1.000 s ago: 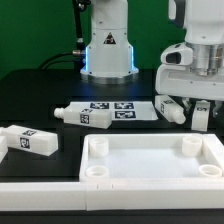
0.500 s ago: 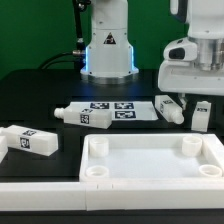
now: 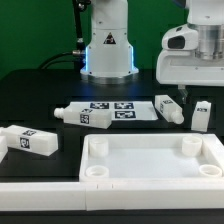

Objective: Assemble desk

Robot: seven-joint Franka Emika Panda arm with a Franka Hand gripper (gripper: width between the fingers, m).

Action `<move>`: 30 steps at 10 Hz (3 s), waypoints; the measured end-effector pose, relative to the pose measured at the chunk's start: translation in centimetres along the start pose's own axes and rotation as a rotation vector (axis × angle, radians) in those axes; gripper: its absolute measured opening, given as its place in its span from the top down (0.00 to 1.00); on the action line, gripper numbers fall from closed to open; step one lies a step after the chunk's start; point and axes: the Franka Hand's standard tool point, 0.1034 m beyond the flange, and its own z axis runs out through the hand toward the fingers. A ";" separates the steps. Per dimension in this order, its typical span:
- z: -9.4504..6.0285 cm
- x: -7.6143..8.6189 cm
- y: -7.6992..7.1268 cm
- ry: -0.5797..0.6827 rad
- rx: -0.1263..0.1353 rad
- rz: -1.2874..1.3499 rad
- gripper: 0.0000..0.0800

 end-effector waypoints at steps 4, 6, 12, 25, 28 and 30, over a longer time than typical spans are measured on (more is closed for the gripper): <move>-3.6 5.6 0.9 -0.277 -0.001 0.007 0.19; -3.3 5.4 1.9 -0.416 -0.025 0.026 0.19; -0.8 5.3 2.1 -0.715 -0.022 -0.041 0.19; 4.2 1.3 0.1 -0.845 -0.087 0.176 0.19; 4.7 0.8 -0.1 -0.857 -0.093 0.183 0.22; 4.7 0.8 -0.1 -0.857 -0.093 0.185 0.47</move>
Offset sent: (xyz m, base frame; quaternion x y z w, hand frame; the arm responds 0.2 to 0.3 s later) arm 0.0103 0.0012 0.0127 -0.0386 -0.0684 -0.0628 0.9949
